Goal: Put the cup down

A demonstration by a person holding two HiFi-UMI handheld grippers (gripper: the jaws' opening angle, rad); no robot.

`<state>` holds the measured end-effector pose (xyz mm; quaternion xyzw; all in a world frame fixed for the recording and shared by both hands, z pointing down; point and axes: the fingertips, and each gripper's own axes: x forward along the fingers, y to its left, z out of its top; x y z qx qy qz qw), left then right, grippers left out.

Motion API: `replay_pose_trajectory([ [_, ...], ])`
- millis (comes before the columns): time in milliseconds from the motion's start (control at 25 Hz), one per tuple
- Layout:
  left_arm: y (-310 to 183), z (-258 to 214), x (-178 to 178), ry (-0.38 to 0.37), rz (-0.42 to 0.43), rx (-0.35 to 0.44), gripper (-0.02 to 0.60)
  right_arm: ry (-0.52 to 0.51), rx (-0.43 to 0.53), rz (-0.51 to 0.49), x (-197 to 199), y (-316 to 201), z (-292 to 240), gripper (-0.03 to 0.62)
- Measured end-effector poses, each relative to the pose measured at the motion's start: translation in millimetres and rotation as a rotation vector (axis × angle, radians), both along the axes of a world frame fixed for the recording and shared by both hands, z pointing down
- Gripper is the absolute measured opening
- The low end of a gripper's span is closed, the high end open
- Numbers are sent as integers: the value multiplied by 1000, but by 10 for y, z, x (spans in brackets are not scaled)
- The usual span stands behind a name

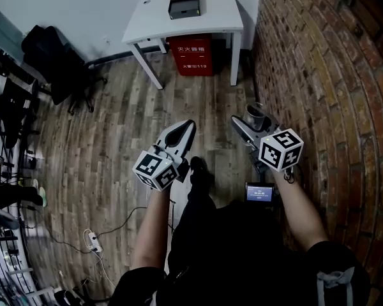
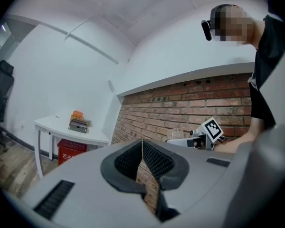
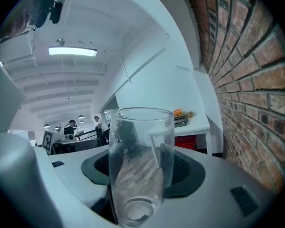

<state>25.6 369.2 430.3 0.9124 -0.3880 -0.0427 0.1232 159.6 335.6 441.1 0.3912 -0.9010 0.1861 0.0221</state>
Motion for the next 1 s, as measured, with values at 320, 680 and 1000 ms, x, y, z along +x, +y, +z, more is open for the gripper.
replay_pose_trajectory([
  [320, -1385, -12, -625, 18, 41, 7, 17, 3, -4, 51, -551, -1274, 18, 276],
  [680, -2587, -98, -1270, 4, 81, 7, 17, 9, 2, 84, -1170, -2458, -118, 275],
  [1000, -3230, 32, -1464, 18, 95, -16, 17, 24, -16, 94, -1353, -3106, -36, 276],
])
